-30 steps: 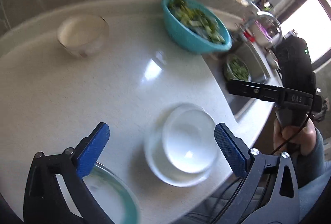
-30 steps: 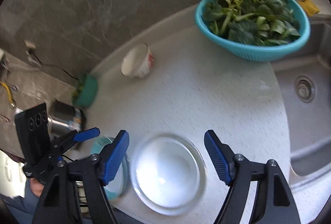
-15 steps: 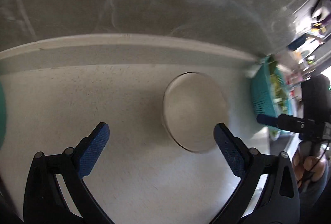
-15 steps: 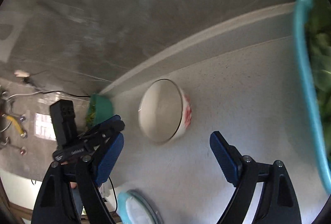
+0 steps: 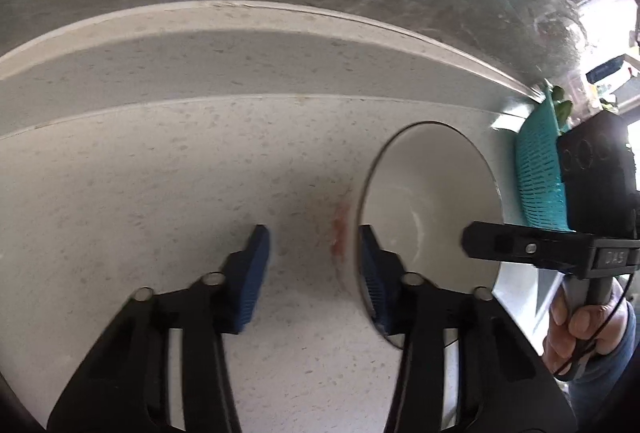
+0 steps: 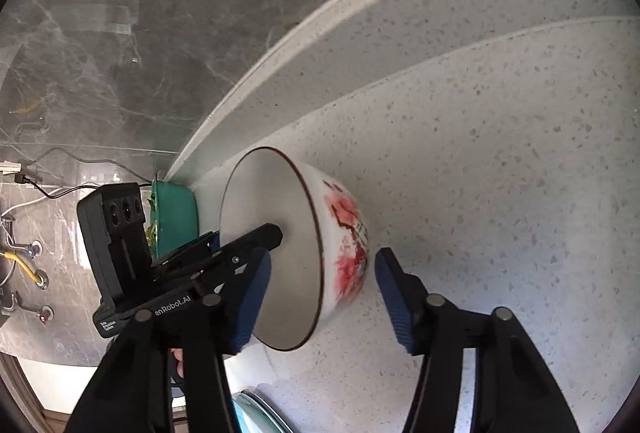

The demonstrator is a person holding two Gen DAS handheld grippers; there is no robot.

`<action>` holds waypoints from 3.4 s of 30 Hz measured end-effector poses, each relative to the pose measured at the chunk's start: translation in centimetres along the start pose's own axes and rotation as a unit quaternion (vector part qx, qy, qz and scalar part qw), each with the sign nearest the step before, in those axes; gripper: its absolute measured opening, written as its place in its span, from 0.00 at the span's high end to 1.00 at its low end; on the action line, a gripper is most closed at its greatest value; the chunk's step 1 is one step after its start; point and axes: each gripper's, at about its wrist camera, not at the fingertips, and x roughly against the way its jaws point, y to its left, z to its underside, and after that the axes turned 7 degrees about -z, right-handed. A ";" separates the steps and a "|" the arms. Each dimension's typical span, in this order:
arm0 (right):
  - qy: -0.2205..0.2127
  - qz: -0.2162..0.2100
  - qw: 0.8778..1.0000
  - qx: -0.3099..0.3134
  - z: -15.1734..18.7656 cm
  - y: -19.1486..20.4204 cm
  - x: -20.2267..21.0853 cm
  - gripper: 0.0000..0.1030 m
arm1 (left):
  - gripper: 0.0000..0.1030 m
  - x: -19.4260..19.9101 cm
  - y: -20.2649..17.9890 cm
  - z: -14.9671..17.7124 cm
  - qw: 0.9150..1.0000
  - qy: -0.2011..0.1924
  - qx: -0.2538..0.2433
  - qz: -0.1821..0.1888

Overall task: Organize plates and bowls
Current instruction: 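Reach the right gripper to the red-floral white bowl and close on its rim, then carry the red-floral bowl and lower it into the nested white bowls, then open the right gripper and lift it off the bowl stack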

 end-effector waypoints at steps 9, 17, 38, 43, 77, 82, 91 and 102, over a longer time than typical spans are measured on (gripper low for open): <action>0.001 0.004 1.000 -0.002 -0.2 -0.4 -1.1 0.71 | 0.88 -1.8 -1.3 -0.9 1.000 0.005 -0.014 0.004; -0.011 0.012 1.000 -0.001 0.5 -0.7 -0.5 0.71 | 0.88 -1.2 -1.7 0.6 1.000 0.010 0.001 -0.003; -0.057 0.017 0.998 0.009 13.6 2.4 11.8 0.71 | 0.88 7.7 -14.3 11.8 0.998 -0.002 -0.049 0.026; -0.076 0.022 0.997 0.000 19.2 1.8 15.4 0.70 | 0.88 9.0 -18.1 17.0 0.996 0.011 -0.081 0.038; -0.093 0.125 0.988 0.020 28.3 -0.6 15.8 0.62 | 0.83 5.1 -23.0 27.4 0.989 0.036 -0.145 -0.022; -0.083 0.125 0.988 0.026 28.3 -1.0 15.0 0.67 | 0.83 4.9 -22.9 27.3 0.989 0.030 -0.141 -0.017; -0.088 0.139 0.986 0.030 28.1 -1.5 15.0 0.74 | 0.74 6.0 -22.3 27.8 0.990 0.020 -0.137 -0.009; -0.069 0.153 0.985 0.026 28.3 -2.5 13.9 0.82 | 0.39 7.3 -22.5 28.3 0.989 0.001 -0.144 0.011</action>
